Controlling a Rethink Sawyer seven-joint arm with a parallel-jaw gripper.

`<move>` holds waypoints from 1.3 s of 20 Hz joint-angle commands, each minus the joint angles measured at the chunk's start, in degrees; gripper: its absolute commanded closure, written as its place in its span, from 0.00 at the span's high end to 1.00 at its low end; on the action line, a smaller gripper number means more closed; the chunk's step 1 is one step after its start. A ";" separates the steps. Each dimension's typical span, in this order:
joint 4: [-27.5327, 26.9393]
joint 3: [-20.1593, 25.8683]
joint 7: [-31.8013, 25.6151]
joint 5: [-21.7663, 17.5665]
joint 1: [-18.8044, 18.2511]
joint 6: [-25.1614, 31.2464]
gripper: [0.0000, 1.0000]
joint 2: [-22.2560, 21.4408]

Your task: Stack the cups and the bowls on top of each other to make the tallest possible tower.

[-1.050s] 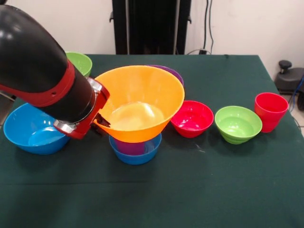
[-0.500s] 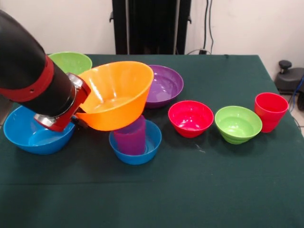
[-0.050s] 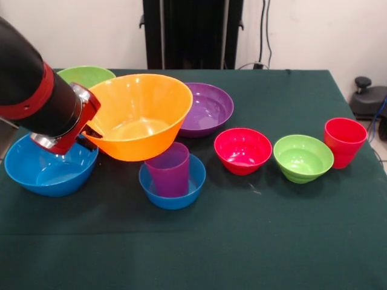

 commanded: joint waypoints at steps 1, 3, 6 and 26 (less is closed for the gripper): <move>4.60 -3.51 -13.74 -0.80 0.90 2.00 0.00 0.28; 4.91 -3.43 -13.32 -0.56 0.95 2.01 0.00 0.19; 5.57 -3.10 -12.77 0.25 0.93 2.16 0.00 -0.13; 4.11 -2.07 -11.86 2.20 3.49 4.42 0.00 -2.09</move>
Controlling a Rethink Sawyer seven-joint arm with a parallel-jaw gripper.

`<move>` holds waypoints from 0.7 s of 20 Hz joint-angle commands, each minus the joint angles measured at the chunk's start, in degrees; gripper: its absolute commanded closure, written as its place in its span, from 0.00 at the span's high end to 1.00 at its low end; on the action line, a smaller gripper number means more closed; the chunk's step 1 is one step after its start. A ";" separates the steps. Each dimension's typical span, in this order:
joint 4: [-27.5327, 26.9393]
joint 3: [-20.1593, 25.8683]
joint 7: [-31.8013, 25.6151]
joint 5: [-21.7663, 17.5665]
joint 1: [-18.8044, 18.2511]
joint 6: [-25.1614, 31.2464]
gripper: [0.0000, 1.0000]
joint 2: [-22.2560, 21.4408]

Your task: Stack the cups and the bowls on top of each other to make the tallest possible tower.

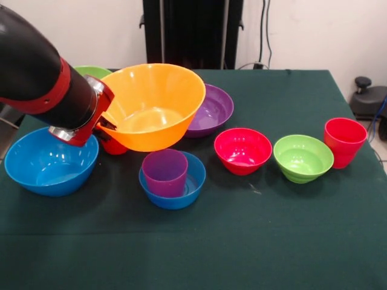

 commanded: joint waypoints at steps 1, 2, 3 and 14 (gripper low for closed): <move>-0.30 -1.28 -11.99 -0.36 3.64 4.61 0.00 -0.99; -1.02 -1.26 -12.12 -0.50 3.94 4.82 0.00 -0.75; -1.68 -1.24 -12.13 -0.75 4.30 4.37 0.00 -0.24; -3.87 -1.22 -11.74 -1.00 5.72 0.70 0.00 2.30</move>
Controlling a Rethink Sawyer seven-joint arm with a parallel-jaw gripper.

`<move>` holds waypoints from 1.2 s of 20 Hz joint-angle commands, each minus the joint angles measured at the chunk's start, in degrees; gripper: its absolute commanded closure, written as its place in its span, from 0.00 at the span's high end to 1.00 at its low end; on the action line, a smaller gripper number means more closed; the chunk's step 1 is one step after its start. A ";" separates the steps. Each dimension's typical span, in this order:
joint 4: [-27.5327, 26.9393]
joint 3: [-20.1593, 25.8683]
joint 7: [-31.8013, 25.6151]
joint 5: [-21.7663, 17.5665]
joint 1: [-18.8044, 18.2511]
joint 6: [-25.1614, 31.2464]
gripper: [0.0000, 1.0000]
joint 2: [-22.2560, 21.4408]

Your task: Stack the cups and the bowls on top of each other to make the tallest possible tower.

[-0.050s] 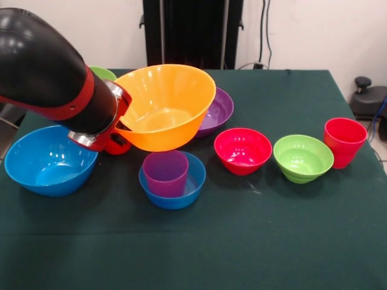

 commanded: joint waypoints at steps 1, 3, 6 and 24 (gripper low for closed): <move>-3.33 -1.14 -11.98 -1.25 3.04 0.42 0.00 1.98; -3.32 -1.25 -12.58 -1.44 2.83 -0.37 0.00 2.24; -4.11 -1.29 -13.40 -2.05 2.81 -1.13 0.00 2.76; -9.85 -2.67 -15.08 -5.23 5.92 6.49 0.00 0.75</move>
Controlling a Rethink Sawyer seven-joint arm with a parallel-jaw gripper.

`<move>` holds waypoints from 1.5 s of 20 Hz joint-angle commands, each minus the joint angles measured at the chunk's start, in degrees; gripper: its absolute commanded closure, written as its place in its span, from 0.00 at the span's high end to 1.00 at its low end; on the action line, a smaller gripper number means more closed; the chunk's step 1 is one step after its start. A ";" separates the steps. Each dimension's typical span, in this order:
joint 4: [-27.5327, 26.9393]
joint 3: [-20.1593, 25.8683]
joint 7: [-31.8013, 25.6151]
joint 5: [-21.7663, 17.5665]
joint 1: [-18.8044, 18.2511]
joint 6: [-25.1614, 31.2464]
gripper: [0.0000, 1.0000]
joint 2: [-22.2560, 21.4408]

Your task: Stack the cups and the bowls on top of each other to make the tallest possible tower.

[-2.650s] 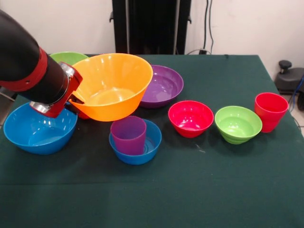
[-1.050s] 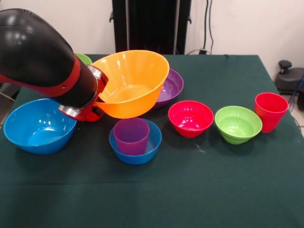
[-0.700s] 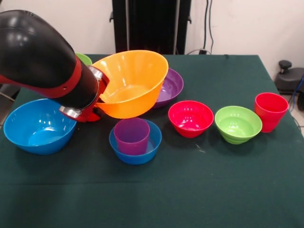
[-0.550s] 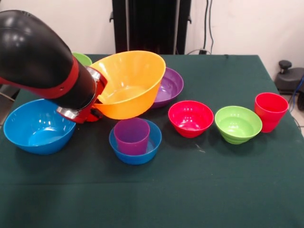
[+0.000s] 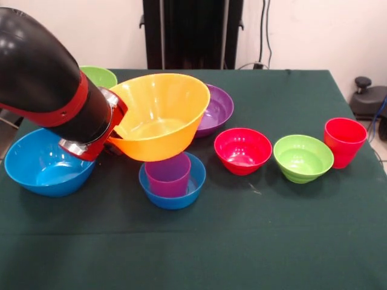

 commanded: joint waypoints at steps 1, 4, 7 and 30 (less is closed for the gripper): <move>-4.84 -2.57 -14.68 -4.51 4.50 6.82 0.00 0.06; -5.38 -2.70 -14.13 -4.33 5.09 7.38 0.00 0.16; -5.25 -2.75 -13.33 -3.76 5.14 6.99 0.00 0.55; -4.35 -2.68 -11.90 -2.55 4.52 3.86 0.00 2.16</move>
